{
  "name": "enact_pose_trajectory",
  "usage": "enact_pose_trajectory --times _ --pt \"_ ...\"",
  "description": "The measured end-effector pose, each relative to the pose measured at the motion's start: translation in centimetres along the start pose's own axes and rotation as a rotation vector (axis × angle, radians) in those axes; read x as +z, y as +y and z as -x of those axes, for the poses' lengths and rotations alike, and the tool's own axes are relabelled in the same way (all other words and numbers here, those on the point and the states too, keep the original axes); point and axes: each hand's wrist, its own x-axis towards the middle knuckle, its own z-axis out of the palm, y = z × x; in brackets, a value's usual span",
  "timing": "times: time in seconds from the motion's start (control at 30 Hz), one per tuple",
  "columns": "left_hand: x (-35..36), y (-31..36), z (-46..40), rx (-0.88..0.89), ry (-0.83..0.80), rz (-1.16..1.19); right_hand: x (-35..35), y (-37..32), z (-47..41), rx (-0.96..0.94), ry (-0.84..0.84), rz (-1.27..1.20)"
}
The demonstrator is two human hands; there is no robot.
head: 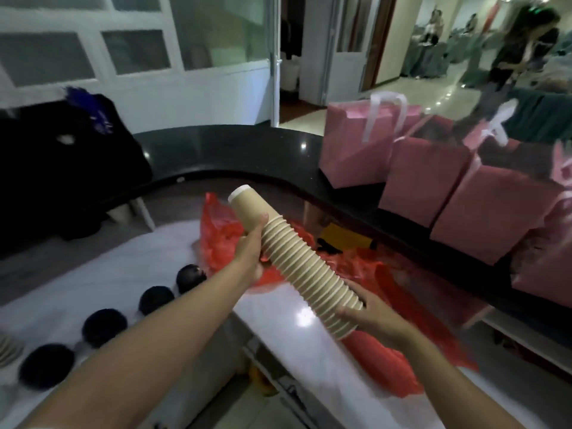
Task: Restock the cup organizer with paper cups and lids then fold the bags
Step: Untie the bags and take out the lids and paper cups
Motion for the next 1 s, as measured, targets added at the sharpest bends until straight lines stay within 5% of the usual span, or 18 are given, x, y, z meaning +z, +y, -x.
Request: enact_pose_trajectory --times 0.33,0.6,1.0 --pt "-23.5 17.2 6.7 0.467 0.201 -0.229 29.0 -8.8 -11.0 -0.224 -0.328 0.409" --pt "-37.2 24.8 12.8 0.823 0.450 -0.745 46.4 -12.6 -17.9 -0.336 -0.501 0.570" --pt "-46.0 26.6 12.1 0.662 0.550 -0.880 60.0 -11.0 -26.4 -0.339 -0.647 0.495"
